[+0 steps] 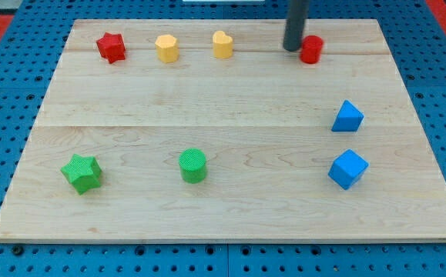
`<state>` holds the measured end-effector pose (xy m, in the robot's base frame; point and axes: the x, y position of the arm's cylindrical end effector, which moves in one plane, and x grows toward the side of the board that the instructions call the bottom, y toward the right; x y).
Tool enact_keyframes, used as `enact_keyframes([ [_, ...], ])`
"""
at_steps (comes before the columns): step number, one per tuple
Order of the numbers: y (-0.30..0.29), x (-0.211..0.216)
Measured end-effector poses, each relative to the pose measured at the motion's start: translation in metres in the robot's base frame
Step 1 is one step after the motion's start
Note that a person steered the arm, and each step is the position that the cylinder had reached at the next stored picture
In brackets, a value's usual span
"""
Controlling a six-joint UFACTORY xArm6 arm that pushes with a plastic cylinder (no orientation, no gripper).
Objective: Push red circle towards triangle
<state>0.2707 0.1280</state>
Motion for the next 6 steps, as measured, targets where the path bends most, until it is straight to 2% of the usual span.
enact_keyframes([
  [1, -0.011, -0.028],
  [2, 0.019, -0.014],
  [3, 0.046, 0.029],
  [5, 0.087, 0.026],
  [6, 0.080, 0.070],
])
